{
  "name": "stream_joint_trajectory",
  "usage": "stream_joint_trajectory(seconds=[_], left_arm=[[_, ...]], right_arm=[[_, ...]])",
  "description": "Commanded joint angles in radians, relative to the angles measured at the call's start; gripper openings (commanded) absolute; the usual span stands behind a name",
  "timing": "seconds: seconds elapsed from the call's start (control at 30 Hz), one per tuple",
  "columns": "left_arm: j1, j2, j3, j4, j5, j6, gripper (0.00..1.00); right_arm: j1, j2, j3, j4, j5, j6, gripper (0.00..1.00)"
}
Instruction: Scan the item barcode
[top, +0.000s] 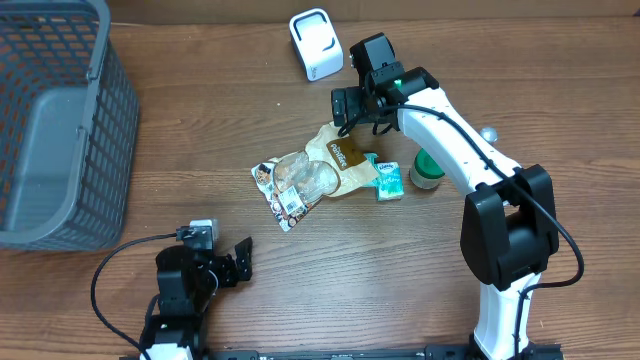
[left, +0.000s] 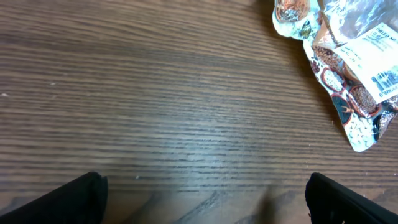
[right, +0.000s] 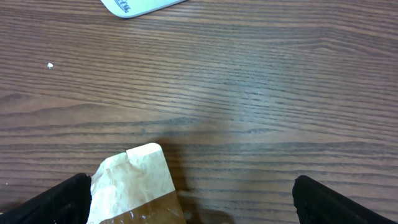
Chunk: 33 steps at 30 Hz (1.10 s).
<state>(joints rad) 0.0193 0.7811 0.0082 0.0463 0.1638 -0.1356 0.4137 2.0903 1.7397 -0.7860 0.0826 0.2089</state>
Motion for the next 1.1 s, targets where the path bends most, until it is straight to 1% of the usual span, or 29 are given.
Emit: stream_joint_trajectory(seconds=[0.0,0.07,0.2,0.67,1.07], left_arm=[[-0.007,-0.091,-0.004,-0.055,-0.034,-0.010,0.99],[-0.007,-0.150,-0.004,-0.114,-0.041,-0.010,0.99],[-0.007,-0.258,-0.004,-0.117,-0.047,-0.006,1.00],[-0.007,-0.533,-0.004,-0.117,-0.037,-0.007,0.99],[-0.007,-0.701,-0.003,-0.117,-0.032,-0.007,1.00]], right_arm=[[-0.002,-0.001,-0.006,0.003,0.006,0.001,1.00],[-0.002,-0.001,-0.006,0.003,0.006,0.001,1.00],[-0.002,-0.001,-0.006,0.003,0.006,0.001,1.00],[-0.002,-0.001,-0.006,0.003,0.006,0.001,1.00],[-0.002,-0.001,-0.006,0.003,0.006,0.001,1.00]])
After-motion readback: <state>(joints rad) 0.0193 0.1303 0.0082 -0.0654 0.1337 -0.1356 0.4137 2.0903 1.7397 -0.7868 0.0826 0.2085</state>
